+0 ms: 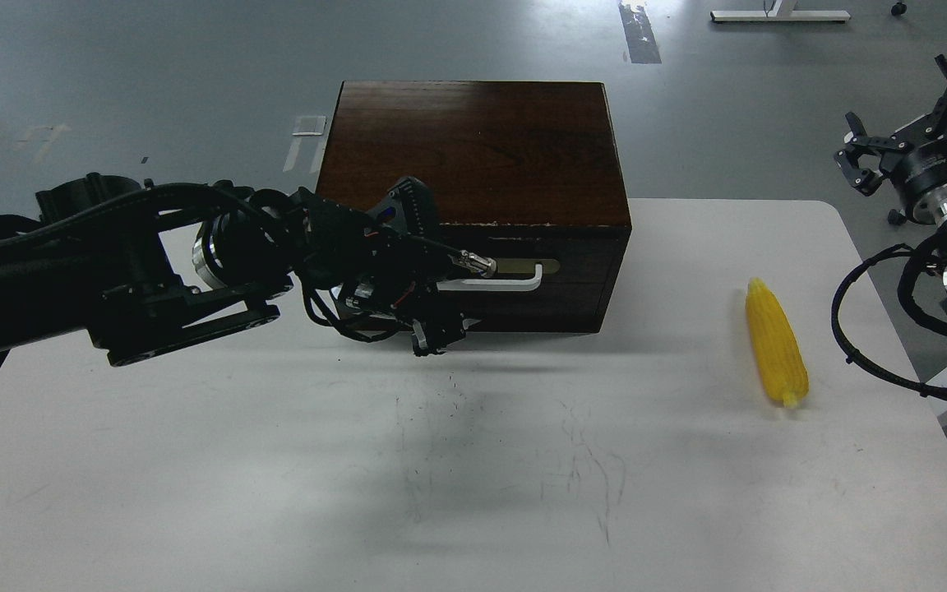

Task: Put corn in drawer with both arms
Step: 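Pull the drawer handle toward the robot with the left gripper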

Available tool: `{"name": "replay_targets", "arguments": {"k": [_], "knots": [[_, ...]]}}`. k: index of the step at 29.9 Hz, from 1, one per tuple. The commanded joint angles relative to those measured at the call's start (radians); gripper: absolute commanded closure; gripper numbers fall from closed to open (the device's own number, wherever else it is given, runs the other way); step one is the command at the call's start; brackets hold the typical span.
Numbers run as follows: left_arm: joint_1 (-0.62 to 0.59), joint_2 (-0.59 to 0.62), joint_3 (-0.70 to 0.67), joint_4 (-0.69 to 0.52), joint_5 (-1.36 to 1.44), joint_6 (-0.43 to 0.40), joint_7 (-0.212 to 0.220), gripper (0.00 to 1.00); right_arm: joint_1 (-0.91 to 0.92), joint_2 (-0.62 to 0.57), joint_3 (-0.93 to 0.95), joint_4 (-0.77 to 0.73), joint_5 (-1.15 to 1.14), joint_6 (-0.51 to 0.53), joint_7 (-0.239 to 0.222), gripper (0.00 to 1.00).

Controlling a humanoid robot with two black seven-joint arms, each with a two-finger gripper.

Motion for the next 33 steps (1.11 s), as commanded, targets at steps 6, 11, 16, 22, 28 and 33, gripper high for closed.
{"name": "replay_targets", "arguments": {"k": [6,11,16,22,28,33], "knots": [[-0.025,0.003,0.003,-0.015,-0.002,-0.009,-0.087,0.66,0.003,0.001,-0.004,-0.001,0.000,-0.002,0.000,0.00],[-0.030,0.005,0.001,-0.048,-0.006,-0.031,-0.089,0.66,0.003,0.001,-0.005,-0.001,0.000,0.000,0.000,0.00],[-0.033,0.009,0.000,-0.111,-0.012,-0.055,-0.089,0.66,0.003,0.001,-0.005,-0.001,0.000,-0.002,0.000,0.00],[-0.048,0.009,-0.002,-0.115,-0.014,-0.055,-0.093,0.66,0.003,0.001,-0.007,-0.001,0.000,-0.002,0.000,0.00],[-0.048,0.011,0.000,-0.137,-0.016,-0.055,-0.095,0.65,0.000,0.001,-0.007,-0.016,0.000,0.001,0.000,0.00],[-0.045,0.011,0.000,-0.154,-0.016,-0.055,-0.093,0.65,0.005,0.001,-0.005,-0.023,0.000,0.001,0.000,0.00]]}}
